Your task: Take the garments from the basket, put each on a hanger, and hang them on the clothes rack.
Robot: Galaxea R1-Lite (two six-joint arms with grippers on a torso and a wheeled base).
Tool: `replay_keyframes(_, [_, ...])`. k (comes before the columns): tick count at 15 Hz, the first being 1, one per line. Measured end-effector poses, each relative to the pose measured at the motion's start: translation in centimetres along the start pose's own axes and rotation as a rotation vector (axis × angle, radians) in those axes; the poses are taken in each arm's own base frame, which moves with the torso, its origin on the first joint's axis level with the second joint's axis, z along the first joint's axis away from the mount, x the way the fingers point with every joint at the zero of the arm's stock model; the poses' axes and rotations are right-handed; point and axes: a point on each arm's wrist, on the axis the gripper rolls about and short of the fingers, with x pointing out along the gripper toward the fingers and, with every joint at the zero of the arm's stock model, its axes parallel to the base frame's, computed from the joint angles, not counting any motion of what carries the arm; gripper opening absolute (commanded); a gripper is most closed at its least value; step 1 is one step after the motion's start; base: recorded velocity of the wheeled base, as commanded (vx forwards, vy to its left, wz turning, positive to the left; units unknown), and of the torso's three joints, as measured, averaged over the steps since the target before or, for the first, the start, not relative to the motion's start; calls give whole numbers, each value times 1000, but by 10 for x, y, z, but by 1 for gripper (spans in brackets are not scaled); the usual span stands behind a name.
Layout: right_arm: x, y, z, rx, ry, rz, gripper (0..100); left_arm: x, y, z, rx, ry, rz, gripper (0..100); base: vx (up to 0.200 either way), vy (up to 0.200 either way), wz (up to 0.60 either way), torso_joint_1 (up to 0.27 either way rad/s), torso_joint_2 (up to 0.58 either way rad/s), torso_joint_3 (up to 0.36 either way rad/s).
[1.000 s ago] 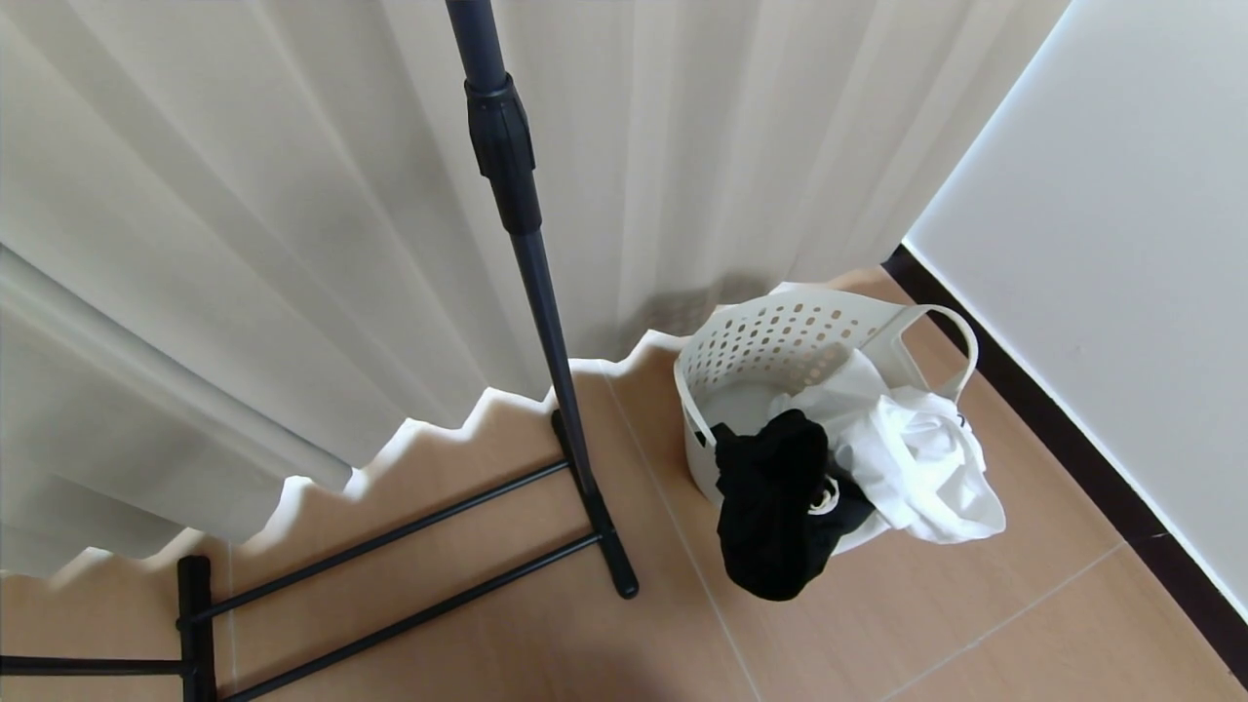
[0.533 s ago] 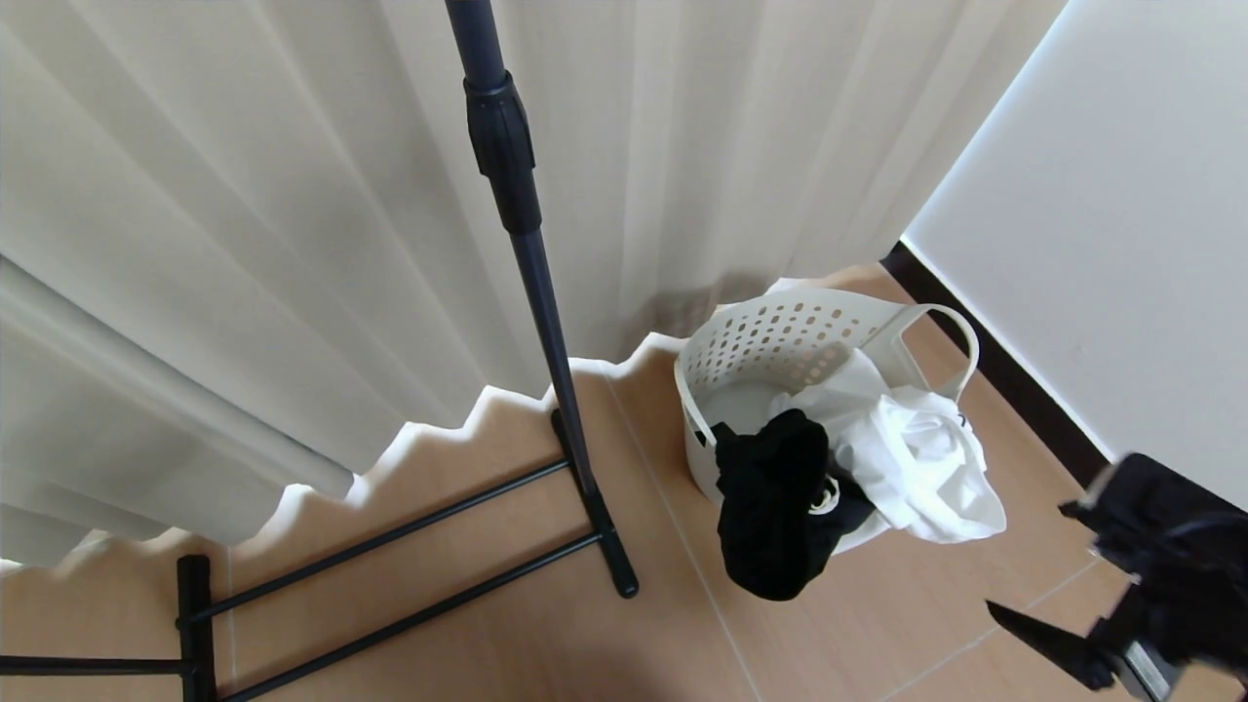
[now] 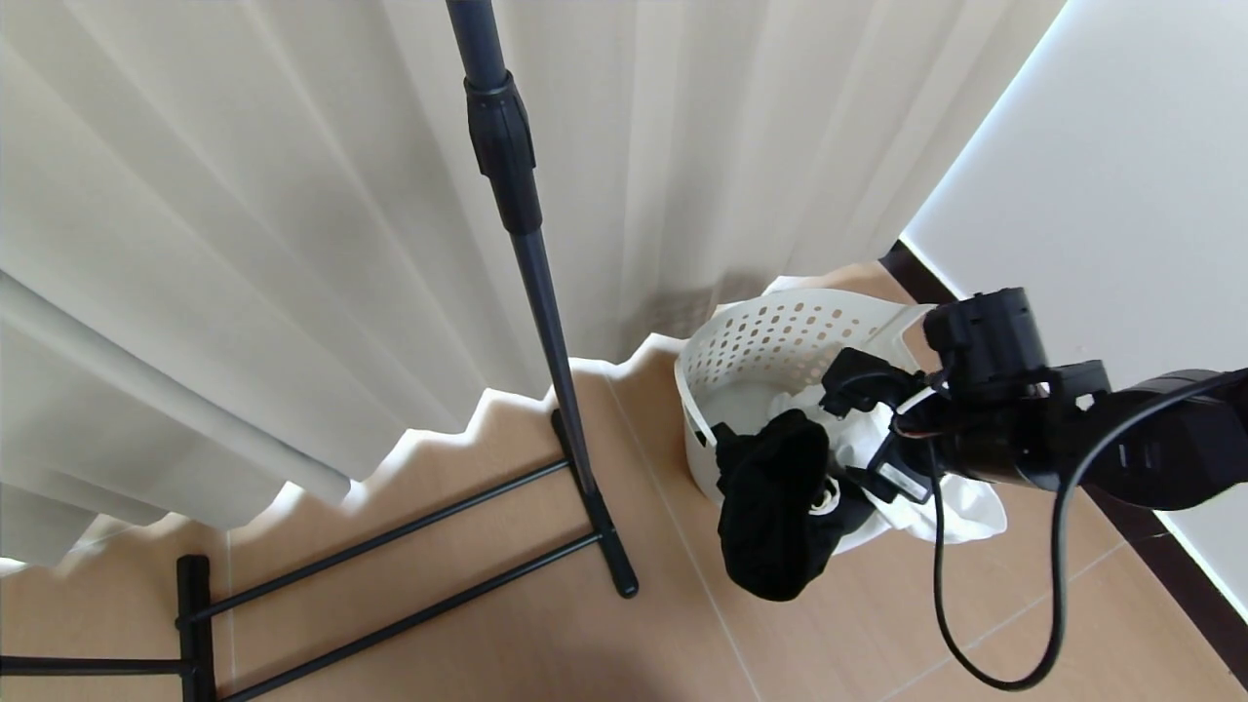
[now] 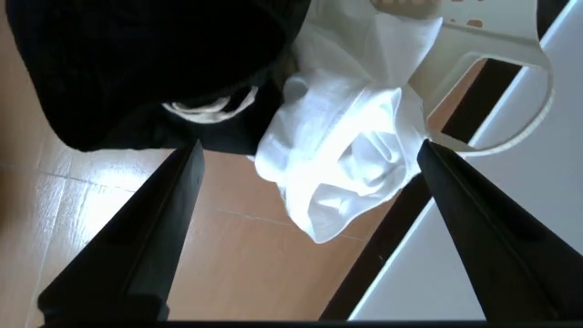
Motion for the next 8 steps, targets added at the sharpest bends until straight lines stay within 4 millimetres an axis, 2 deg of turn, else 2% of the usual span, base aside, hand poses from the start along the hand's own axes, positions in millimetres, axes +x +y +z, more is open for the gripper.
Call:
replay_keyframes(4, [35, 8, 12, -6, 12, 8, 100, 0, 0, 0, 0, 1, 0, 100, 0, 0, 0, 0, 0, 0])
replay_keyframes(8, [61, 14, 18, 5, -16, -15, 100, 0, 0, 0, 0, 1, 0, 100, 0, 0, 0, 0, 0, 0])
